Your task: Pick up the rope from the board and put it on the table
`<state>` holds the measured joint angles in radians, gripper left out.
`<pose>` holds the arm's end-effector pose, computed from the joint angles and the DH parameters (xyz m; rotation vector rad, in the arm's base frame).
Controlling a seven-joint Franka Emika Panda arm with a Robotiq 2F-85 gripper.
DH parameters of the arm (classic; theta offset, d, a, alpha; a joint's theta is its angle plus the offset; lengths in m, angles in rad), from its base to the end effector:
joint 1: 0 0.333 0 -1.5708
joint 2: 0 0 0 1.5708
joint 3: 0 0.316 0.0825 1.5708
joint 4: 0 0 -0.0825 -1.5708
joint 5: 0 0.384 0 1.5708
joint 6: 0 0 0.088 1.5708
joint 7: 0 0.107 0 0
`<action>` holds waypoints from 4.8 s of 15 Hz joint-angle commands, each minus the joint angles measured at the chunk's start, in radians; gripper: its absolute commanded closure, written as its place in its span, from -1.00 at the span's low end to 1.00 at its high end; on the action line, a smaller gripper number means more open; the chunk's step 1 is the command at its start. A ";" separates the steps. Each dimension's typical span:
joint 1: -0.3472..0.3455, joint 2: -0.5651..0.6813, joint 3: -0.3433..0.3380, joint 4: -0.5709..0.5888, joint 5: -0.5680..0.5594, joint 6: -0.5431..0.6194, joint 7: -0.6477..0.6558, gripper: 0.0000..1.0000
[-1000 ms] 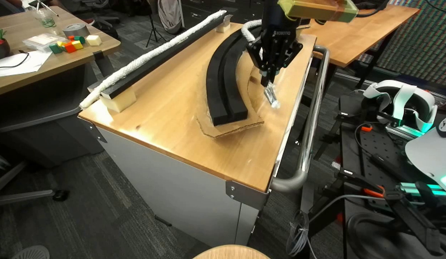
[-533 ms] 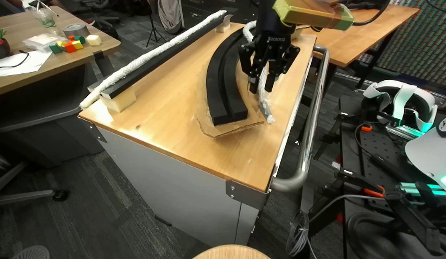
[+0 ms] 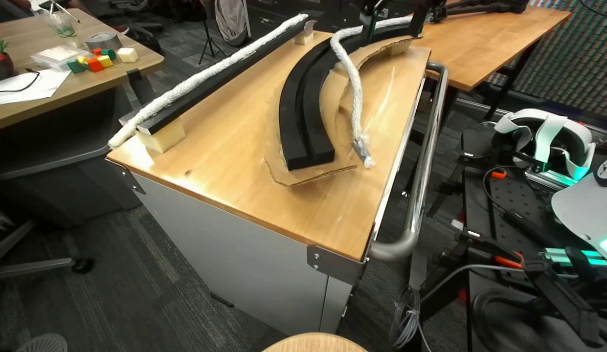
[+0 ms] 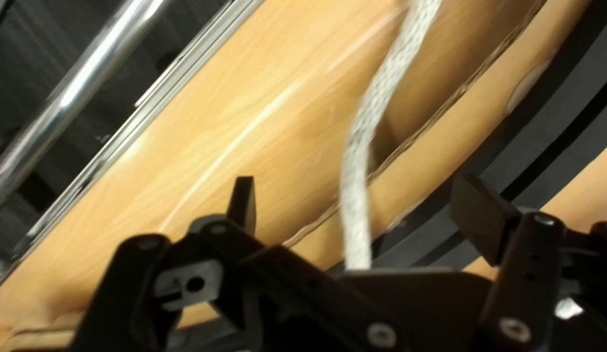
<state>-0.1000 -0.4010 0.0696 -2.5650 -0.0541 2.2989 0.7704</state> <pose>0.4186 -0.0139 0.4153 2.8869 -1.1718 0.2337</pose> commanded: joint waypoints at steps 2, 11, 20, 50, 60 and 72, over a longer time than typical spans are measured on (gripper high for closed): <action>-0.071 -0.090 -0.013 -0.016 -0.039 -0.045 -0.004 -1.00; -0.124 -0.157 -0.061 -0.003 0.065 -0.067 0.082 -1.00; -0.293 -0.049 -0.178 -0.002 0.039 0.037 0.148 -1.00; -0.217 0.423 -0.271 0.299 0.042 0.228 0.427 0.07; -0.184 0.468 -0.301 0.310 0.032 0.264 0.474 1.00; -0.183 0.056 -0.267 0.075 -0.022 0.123 0.327 0.97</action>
<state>-0.2829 -0.1501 -0.2093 -2.3738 -0.0500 2.4744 1.1601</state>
